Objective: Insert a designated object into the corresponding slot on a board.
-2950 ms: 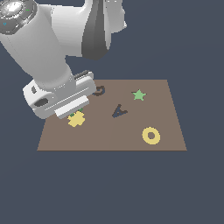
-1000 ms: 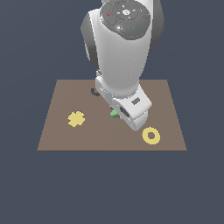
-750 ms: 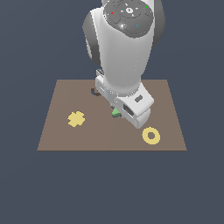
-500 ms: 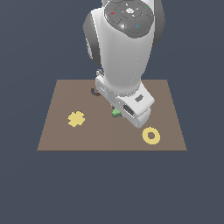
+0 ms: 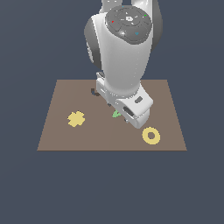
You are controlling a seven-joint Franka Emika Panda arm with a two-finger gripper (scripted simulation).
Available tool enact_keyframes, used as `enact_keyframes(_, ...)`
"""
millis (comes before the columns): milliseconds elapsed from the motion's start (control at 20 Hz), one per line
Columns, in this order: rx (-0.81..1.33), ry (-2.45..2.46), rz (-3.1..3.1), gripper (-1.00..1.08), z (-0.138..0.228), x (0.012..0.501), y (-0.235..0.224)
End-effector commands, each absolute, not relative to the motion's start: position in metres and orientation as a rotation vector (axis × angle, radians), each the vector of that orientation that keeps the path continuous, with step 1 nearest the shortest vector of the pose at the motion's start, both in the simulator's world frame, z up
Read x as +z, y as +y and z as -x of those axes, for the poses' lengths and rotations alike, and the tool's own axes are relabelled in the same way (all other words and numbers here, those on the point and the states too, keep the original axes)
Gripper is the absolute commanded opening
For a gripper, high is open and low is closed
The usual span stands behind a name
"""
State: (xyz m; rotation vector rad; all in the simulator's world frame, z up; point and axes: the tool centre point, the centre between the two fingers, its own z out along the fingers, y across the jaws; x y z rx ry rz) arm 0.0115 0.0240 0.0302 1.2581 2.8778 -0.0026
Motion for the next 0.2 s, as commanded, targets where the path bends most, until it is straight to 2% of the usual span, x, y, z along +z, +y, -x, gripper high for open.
enact_keyframes(0, -0.002, 2.878, -1.258, 1.00, -0.0116, 0.0302, 0.0239)
enact_keyframes(150, -0.002, 2.878, -1.258, 1.00, -0.0116, 0.0302, 0.0239)
